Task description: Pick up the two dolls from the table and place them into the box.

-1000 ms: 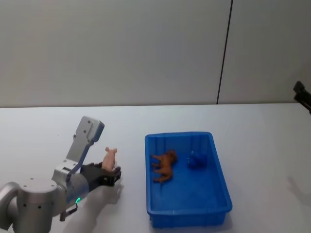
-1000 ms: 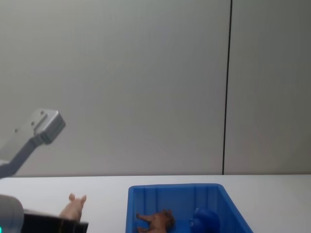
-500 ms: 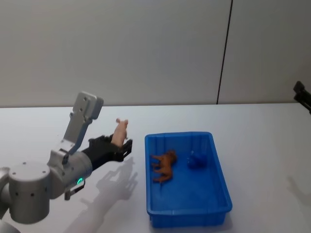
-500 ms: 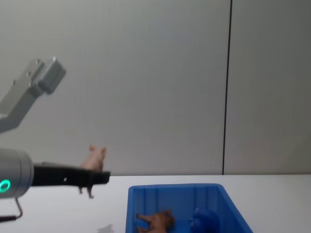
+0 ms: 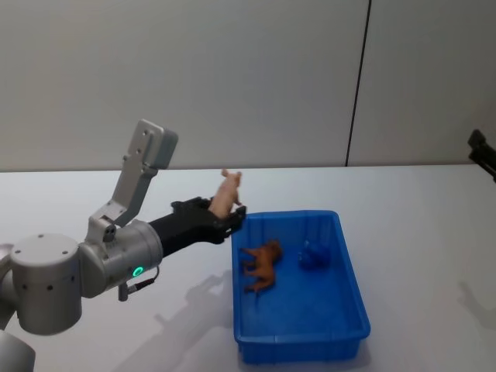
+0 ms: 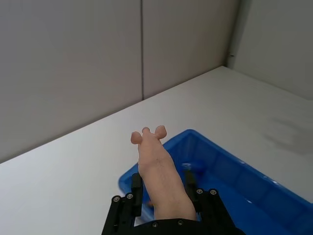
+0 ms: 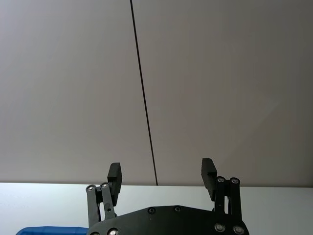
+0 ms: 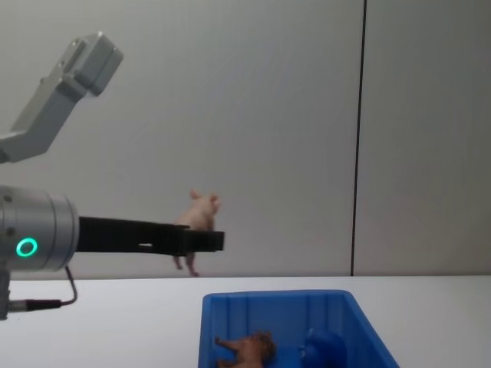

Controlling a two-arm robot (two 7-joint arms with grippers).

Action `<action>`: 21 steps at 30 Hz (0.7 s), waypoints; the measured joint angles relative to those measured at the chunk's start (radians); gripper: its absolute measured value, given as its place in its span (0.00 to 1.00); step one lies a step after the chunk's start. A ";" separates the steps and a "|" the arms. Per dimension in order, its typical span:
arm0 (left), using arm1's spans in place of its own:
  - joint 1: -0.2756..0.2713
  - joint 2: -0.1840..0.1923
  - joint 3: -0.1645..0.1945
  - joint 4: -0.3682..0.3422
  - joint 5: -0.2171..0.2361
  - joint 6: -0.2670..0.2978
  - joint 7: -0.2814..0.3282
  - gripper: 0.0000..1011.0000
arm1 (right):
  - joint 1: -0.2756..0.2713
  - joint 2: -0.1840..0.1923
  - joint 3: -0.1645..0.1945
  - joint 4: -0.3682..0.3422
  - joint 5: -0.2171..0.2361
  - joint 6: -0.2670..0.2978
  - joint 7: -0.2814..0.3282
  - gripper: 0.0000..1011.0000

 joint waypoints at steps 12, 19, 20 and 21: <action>-0.041 -0.021 0.030 0.045 0.003 0.068 -0.181 0.52 | 0.000 0.000 0.000 0.000 0.000 0.000 0.000 0.99; -0.063 -0.043 0.053 0.099 0.017 0.096 -0.234 0.52 | 0.000 0.000 0.000 0.000 0.000 0.000 0.000 0.99; -0.065 -0.046 0.055 0.104 0.018 0.097 -0.235 0.52 | 0.000 0.000 0.000 0.000 0.000 0.000 0.000 0.99; -0.069 -0.050 0.060 0.113 0.019 0.097 -0.238 0.52 | 0.000 0.000 0.000 0.000 0.000 0.000 0.000 0.99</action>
